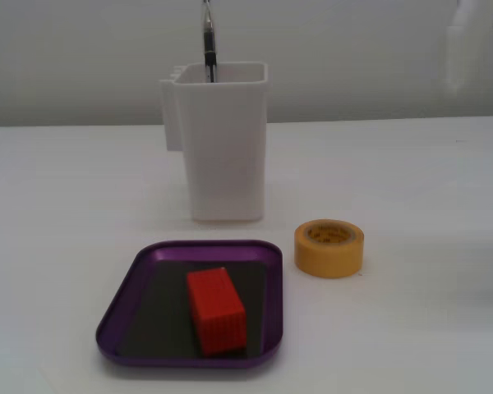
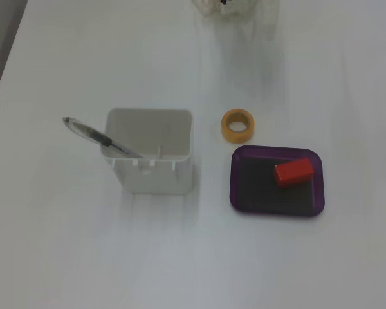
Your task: Pick up the red cube and place it in the box.
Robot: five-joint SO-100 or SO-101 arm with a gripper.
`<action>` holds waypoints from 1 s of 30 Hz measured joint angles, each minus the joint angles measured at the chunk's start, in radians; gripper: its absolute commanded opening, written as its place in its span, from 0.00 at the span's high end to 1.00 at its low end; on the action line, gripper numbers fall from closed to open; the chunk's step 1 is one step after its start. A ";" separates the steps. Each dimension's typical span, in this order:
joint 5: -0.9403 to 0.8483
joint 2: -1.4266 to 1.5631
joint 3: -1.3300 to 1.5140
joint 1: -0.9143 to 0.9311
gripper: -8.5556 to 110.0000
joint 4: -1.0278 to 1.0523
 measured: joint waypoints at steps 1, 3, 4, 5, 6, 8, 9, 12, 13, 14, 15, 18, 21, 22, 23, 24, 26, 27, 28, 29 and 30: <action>0.000 0.035 0.060 0.000 0.78 -0.018; 0.000 0.109 0.179 0.000 0.78 -0.060; 0.000 0.144 0.239 0.000 0.78 -0.091; 0.000 0.181 0.301 0.000 0.79 -0.115; 0.000 0.216 0.357 -0.002 0.79 -0.141; 0.000 0.285 0.474 0.005 0.78 -0.195; 0.000 0.318 0.528 0.023 0.78 -0.218; 0.000 0.413 0.638 0.107 0.78 -0.288; 0.000 0.442 0.667 0.137 0.78 -0.310; 0.000 0.469 0.692 0.164 0.78 -0.325; 0.000 0.499 0.719 0.190 0.78 -0.342; 0.000 0.580 0.799 0.275 0.79 -0.365; 0.000 0.657 0.876 0.305 0.79 -0.367; 0.000 0.683 0.904 0.307 0.79 -0.367; 0.000 0.709 0.928 0.304 0.79 -0.367; 0.000 0.736 0.953 0.302 0.79 -0.367; 0.000 0.796 0.991 0.308 0.79 -0.367; 0.000 0.828 1.002 0.311 0.79 -0.367; 0.000 0.859 1.008 0.313 0.79 -0.367; 0.000 0.899 1.022 0.313 0.79 -0.367; -0.005 0.922 1.040 0.314 0.79 -0.367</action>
